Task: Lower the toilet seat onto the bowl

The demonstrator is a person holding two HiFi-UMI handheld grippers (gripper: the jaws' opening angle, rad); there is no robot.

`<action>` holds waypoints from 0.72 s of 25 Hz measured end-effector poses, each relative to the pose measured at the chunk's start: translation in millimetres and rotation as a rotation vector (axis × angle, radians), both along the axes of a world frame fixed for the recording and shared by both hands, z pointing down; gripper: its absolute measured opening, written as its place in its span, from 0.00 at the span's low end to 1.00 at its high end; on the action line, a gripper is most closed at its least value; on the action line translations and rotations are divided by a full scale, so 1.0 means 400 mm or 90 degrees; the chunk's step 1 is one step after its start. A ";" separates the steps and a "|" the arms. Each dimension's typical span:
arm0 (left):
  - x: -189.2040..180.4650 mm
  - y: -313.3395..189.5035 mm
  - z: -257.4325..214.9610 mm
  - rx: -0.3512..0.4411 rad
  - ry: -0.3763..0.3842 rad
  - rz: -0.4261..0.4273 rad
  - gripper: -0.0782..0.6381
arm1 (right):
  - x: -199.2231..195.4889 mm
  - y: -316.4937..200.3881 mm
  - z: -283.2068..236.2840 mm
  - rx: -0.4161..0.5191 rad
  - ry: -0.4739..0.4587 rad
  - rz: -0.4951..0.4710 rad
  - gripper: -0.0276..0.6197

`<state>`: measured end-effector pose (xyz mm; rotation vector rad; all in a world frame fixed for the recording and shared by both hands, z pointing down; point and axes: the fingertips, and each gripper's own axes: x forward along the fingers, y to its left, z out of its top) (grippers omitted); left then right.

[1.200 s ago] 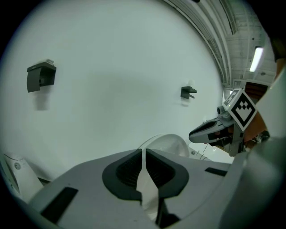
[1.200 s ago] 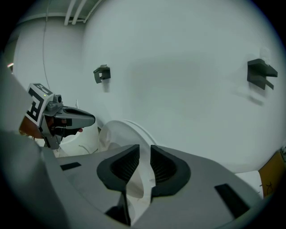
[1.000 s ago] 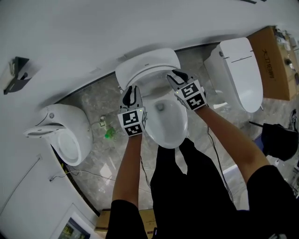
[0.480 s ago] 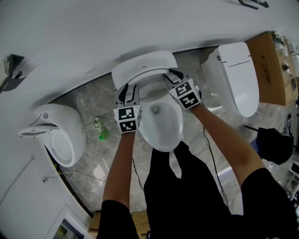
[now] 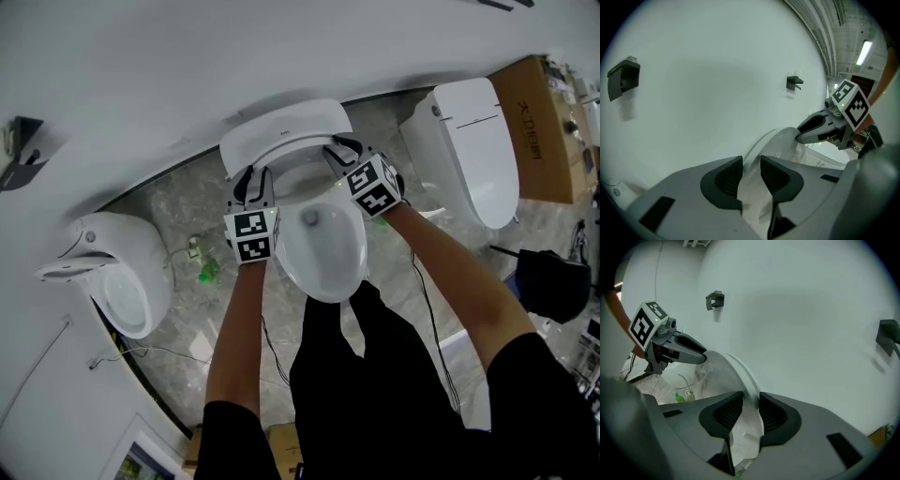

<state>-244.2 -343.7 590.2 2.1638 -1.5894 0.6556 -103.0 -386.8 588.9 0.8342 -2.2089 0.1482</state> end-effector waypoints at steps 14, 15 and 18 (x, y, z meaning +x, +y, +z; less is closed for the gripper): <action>0.010 0.017 0.001 0.000 -0.019 0.032 0.30 | 0.009 0.027 -0.011 0.028 0.018 -0.019 0.21; 0.011 0.018 0.001 0.001 -0.021 0.034 0.30 | 0.009 0.028 -0.011 0.028 0.017 -0.018 0.21; 0.015 0.025 0.000 0.006 -0.014 0.032 0.30 | 0.015 0.036 -0.014 0.027 0.014 -0.017 0.21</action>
